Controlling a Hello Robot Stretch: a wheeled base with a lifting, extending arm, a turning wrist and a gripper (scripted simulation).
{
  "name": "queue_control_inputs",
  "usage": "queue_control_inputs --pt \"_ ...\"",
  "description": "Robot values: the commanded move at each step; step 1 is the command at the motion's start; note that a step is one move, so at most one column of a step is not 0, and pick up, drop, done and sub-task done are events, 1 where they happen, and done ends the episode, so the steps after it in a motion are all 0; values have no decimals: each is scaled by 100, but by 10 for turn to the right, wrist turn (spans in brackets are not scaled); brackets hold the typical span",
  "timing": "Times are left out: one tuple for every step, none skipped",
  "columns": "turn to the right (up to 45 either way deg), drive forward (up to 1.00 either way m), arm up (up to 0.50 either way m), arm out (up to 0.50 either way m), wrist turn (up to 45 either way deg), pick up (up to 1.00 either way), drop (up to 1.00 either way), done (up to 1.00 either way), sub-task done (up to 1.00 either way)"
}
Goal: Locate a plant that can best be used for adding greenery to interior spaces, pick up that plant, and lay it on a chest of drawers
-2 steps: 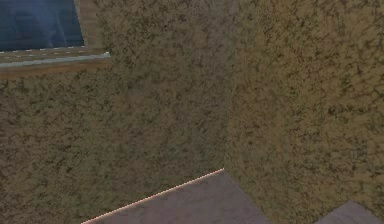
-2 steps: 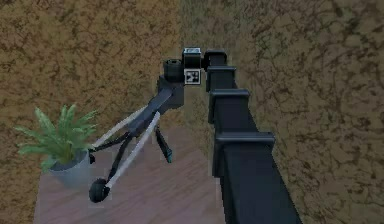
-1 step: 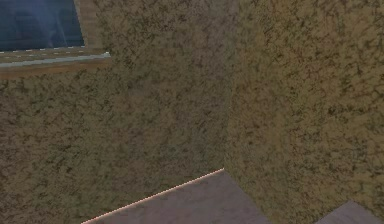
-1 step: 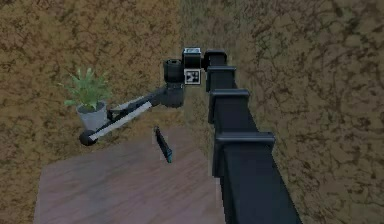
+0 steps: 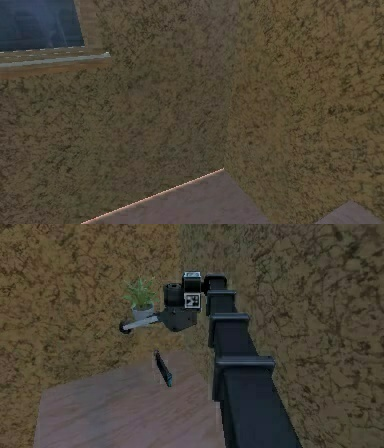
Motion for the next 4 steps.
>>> queue_control_inputs --pt "0 0 -10 0 0 0 0 0 0" --pt "0 0 -32 0 0 0 0 0 0" --pt "0 0 0 0 0 0 100 0 0" --pt "0 0 10 0 0 0 0 0 0"
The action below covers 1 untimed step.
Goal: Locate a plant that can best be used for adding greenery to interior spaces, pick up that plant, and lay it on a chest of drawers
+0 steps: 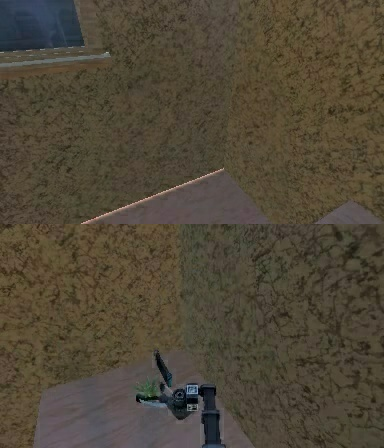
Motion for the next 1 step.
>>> queue_control_inputs --pt "0 0 0 -8 0 0 0 0 0"
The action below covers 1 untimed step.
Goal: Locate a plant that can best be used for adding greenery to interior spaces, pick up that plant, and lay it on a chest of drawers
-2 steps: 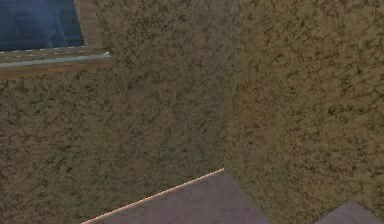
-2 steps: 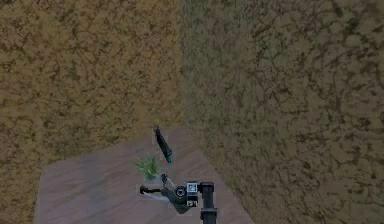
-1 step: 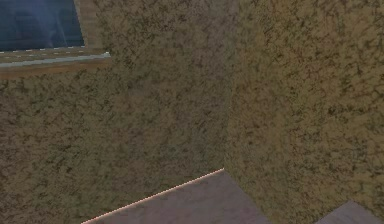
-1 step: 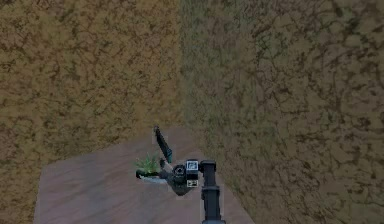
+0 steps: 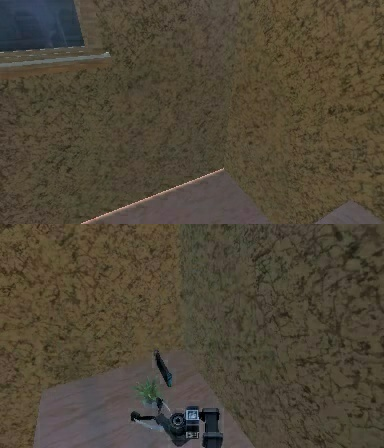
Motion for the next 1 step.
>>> queue_control_inputs --pt "0 0 0 0 0 0 0 100 0"
